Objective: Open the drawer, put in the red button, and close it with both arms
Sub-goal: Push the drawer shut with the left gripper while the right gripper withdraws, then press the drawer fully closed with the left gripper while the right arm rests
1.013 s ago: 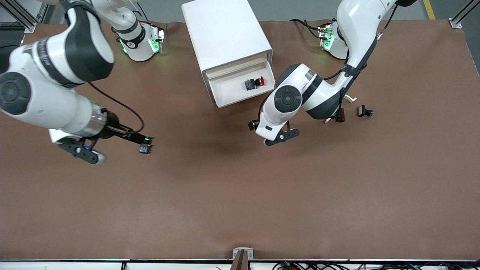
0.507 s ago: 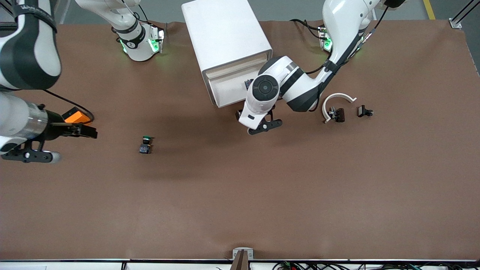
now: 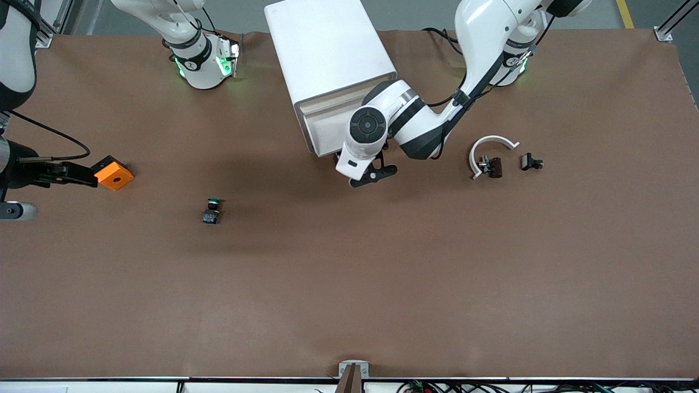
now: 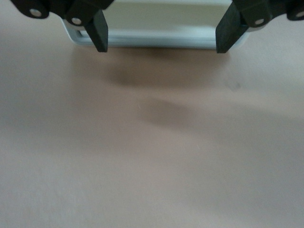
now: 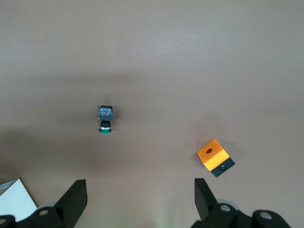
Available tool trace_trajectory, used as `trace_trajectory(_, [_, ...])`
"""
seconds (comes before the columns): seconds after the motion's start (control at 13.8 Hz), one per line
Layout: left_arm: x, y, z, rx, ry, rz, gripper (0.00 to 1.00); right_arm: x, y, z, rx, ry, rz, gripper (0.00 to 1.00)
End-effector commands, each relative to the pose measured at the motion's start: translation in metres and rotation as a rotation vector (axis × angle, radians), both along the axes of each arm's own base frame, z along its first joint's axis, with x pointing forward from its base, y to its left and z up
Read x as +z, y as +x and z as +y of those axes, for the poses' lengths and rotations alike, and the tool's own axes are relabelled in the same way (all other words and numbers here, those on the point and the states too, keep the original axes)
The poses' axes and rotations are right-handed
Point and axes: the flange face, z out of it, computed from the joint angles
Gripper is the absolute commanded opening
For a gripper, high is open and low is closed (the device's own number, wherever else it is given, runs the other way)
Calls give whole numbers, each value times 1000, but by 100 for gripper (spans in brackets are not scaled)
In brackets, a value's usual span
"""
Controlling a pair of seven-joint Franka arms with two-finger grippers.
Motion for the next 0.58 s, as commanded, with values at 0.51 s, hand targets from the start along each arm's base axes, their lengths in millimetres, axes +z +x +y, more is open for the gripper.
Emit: trace_trajectory(0.51, [14, -22, -22, 101, -78, 155, 100, 50, -42, 13, -14, -39, 15, 100])
